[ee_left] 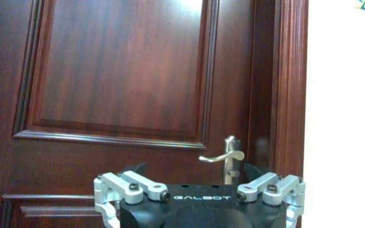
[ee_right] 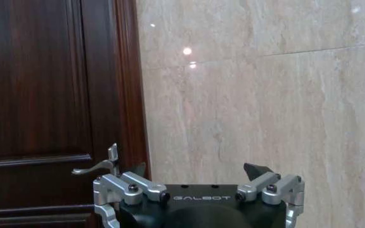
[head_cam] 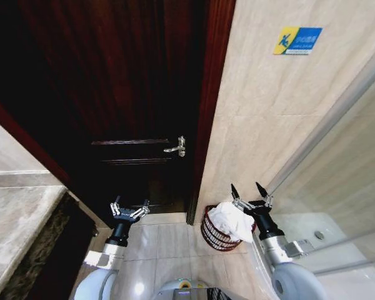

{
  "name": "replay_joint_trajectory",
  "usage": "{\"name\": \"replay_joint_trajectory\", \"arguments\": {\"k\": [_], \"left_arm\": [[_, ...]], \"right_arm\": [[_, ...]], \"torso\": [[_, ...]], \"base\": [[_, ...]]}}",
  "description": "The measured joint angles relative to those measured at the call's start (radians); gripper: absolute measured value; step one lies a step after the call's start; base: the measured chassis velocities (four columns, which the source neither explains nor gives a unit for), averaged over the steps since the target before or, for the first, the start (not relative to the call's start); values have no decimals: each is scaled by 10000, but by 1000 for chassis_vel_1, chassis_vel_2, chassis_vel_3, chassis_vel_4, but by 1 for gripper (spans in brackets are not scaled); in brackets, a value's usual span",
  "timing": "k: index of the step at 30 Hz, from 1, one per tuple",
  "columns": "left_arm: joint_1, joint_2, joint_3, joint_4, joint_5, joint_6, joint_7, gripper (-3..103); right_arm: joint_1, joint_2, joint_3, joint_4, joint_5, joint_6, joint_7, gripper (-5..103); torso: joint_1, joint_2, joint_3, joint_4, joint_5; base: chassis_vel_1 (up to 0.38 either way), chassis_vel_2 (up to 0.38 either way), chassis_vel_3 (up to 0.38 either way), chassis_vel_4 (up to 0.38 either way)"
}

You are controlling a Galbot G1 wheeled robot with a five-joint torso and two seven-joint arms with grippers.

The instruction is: Discard the used towel into the hamper.

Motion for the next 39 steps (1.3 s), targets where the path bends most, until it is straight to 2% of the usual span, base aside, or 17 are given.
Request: {"name": "replay_joint_trajectory", "arguments": {"k": [18, 39], "left_arm": [[0, 8, -7, 0, 0, 0, -1, 100], [0, 3, -2, 0, 0, 0, 0, 100]], "right_arm": [[0, 1, -6, 0, 0, 0, 0, 100], [0, 1, -2, 0, 0, 0, 0, 100]], "torso": [[1, 0, 0, 1, -6], [0, -1, 0, 2, -5]], "base": [[89, 90, -91, -81], [-1, -5, 24, 20]]}}
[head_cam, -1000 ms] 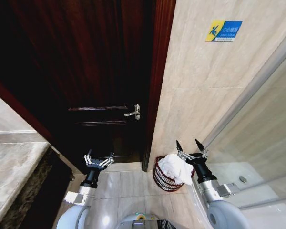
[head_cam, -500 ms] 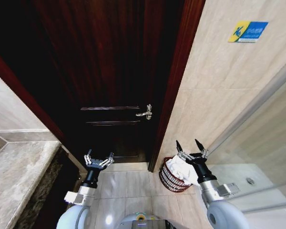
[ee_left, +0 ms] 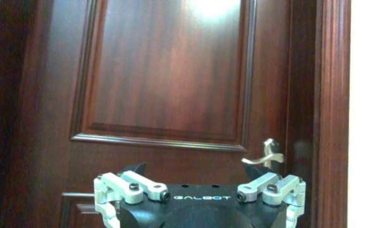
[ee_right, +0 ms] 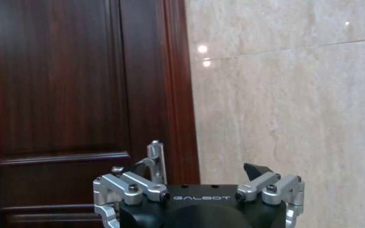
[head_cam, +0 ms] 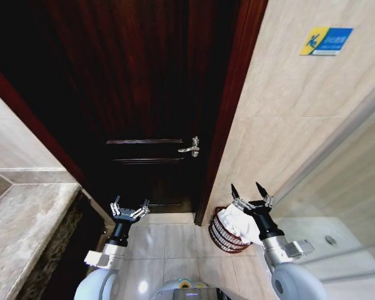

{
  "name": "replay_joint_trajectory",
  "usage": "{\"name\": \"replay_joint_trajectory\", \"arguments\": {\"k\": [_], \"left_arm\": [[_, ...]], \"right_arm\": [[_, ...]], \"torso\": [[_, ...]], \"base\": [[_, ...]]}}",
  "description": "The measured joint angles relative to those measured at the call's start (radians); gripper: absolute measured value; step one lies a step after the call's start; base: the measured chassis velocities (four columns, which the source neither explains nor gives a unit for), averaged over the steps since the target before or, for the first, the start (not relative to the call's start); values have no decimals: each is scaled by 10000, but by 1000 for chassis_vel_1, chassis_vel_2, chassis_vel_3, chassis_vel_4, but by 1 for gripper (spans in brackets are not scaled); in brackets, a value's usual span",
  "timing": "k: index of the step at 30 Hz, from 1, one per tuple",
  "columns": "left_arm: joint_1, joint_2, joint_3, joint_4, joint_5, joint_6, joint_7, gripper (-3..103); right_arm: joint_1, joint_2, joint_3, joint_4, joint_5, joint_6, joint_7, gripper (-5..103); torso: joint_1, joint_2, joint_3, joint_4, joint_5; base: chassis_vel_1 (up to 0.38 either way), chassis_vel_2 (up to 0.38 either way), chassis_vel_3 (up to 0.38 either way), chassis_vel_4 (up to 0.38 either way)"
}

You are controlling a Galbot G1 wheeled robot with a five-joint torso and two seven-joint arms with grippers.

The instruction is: Discard the used towel into the hamper.

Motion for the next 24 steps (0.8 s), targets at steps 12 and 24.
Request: {"name": "replay_joint_trajectory", "arguments": {"k": [12, 24], "left_arm": [[0, 0, 0, 0, 0, 0, 0, 100], [0, 0, 0, 0, 0, 0, 0, 100]], "right_arm": [[0, 0, 0, 0, 0, 0, 0, 100], [0, 0, 0, 0, 0, 0, 0, 100]], "torso": [[0, 0, 0, -2, 0], [0, 0, 0, -4, 1]], "base": [[9, 4, 6, 7], [0, 0, 0, 0]]}}
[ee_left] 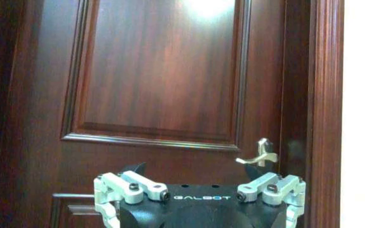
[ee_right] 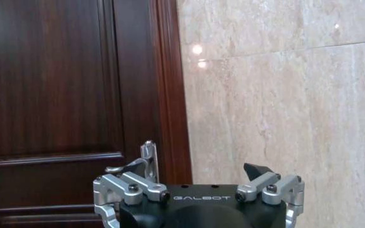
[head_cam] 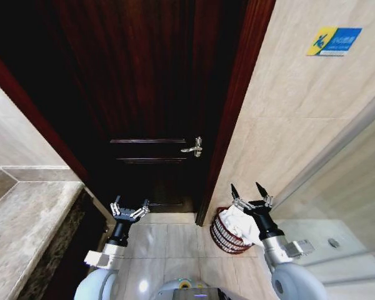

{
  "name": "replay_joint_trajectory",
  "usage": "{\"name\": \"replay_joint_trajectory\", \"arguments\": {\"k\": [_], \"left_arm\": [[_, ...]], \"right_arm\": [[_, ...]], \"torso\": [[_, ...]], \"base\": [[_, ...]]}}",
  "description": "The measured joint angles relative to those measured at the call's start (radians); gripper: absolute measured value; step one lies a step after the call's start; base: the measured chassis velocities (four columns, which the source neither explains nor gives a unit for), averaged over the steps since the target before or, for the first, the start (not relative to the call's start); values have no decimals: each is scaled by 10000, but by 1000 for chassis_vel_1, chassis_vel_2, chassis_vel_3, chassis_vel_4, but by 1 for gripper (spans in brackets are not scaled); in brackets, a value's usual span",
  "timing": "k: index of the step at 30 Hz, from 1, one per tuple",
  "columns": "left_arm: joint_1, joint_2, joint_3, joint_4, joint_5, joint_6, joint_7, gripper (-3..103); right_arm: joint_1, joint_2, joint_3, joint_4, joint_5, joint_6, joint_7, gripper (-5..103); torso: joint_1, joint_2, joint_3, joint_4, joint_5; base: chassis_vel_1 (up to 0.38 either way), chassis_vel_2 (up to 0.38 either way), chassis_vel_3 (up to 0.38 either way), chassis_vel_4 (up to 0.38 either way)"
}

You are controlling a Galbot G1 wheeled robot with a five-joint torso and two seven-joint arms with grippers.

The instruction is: Discard the used towel into the hamper.

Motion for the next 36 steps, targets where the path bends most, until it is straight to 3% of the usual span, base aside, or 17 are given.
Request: {"name": "replay_joint_trajectory", "arguments": {"k": [36], "left_arm": [[0, 0, 0, 0, 0, 0, 0, 100]], "right_arm": [[0, 0, 0, 0, 0, 0, 1, 100]], "torso": [[-1, 0, 0, 2, 0]], "base": [[10, 11, -15, -12]]}}
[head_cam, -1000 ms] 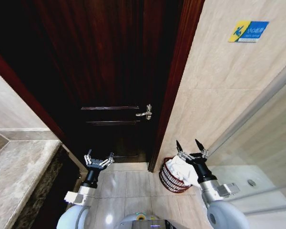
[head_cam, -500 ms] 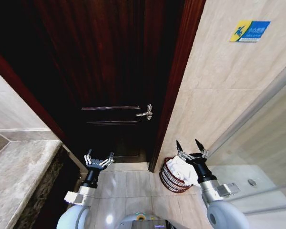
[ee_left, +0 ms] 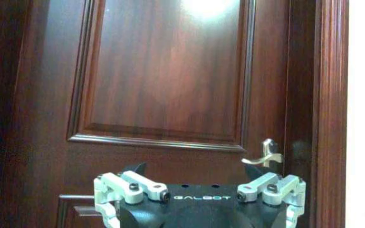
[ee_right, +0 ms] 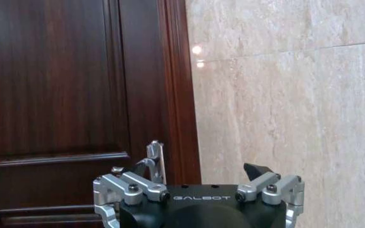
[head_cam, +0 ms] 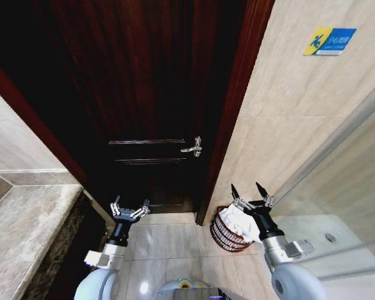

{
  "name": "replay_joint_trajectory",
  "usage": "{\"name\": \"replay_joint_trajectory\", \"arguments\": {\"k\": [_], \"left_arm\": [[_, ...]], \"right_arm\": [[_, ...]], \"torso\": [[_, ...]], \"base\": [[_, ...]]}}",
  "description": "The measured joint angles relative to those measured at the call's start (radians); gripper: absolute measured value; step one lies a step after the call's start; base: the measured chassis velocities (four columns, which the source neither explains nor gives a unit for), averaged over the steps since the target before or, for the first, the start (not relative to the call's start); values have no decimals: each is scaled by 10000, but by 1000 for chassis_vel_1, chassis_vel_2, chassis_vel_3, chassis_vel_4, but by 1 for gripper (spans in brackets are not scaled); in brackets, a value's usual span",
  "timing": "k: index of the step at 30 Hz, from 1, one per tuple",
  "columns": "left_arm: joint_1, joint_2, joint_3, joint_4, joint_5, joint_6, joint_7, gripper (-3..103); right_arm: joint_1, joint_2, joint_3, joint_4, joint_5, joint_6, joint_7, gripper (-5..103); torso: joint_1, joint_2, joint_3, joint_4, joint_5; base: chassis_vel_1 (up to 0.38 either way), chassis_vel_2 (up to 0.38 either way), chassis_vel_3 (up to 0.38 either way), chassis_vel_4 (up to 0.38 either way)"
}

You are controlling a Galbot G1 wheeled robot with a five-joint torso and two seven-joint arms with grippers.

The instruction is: Discard the used towel into the hamper.

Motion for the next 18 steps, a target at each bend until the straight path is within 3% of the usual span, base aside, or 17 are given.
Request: {"name": "replay_joint_trajectory", "arguments": {"k": [18], "left_arm": [[0, 0, 0, 0, 0, 0, 0, 100]], "right_arm": [[0, 0, -1, 0, 0, 0, 0, 100]], "torso": [[0, 0, 0, -1, 0]], "base": [[51, 53, -45, -45]]}}
